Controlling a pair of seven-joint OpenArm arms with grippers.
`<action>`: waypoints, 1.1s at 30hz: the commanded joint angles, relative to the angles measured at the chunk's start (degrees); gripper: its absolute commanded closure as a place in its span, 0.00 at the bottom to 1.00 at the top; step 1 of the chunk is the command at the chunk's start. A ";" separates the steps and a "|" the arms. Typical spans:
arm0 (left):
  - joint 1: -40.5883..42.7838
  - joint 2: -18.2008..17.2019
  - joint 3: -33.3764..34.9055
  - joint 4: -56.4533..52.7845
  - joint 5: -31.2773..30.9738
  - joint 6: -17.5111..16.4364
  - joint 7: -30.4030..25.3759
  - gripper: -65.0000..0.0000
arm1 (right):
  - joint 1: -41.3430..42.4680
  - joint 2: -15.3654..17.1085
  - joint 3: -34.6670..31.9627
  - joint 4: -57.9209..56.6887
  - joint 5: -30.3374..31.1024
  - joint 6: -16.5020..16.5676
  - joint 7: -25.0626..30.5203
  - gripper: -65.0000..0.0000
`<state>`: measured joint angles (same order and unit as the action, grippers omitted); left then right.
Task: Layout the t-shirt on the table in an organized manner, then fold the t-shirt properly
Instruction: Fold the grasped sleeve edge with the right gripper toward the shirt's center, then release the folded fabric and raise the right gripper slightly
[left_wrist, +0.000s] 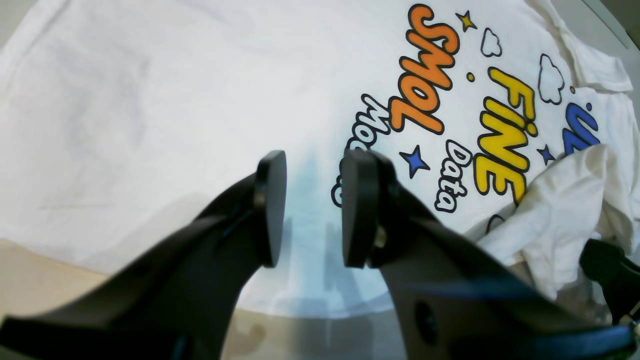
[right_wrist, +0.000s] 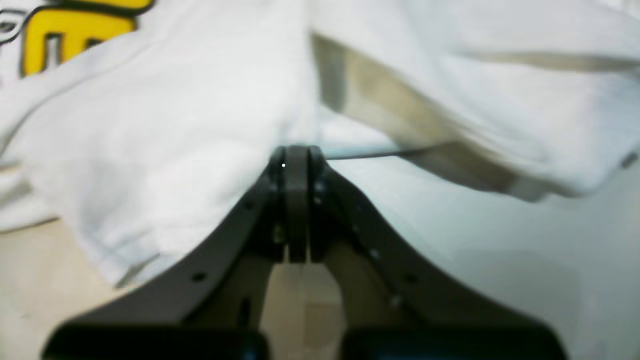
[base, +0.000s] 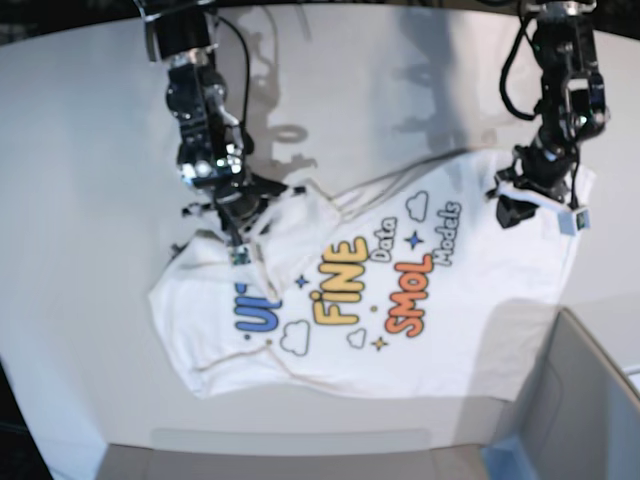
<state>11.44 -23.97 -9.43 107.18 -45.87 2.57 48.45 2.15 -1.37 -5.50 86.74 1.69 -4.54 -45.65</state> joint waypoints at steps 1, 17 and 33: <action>-0.67 -0.69 -0.28 0.91 -0.16 -0.33 -1.02 0.69 | -0.09 -0.26 -0.09 2.10 0.37 0.36 0.77 1.00; -0.76 -0.69 -0.28 0.82 -0.16 -0.33 -1.02 0.69 | -1.67 0.00 1.85 10.71 6.61 0.10 0.77 1.00; -0.76 -0.69 -0.28 0.82 -0.16 -0.33 -1.02 0.69 | -3.34 2.82 8.53 2.01 28.24 0.36 1.65 0.77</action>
<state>11.27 -23.86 -9.43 107.13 -45.89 2.57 48.42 -2.50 1.30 2.94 88.01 30.15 -4.14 -44.10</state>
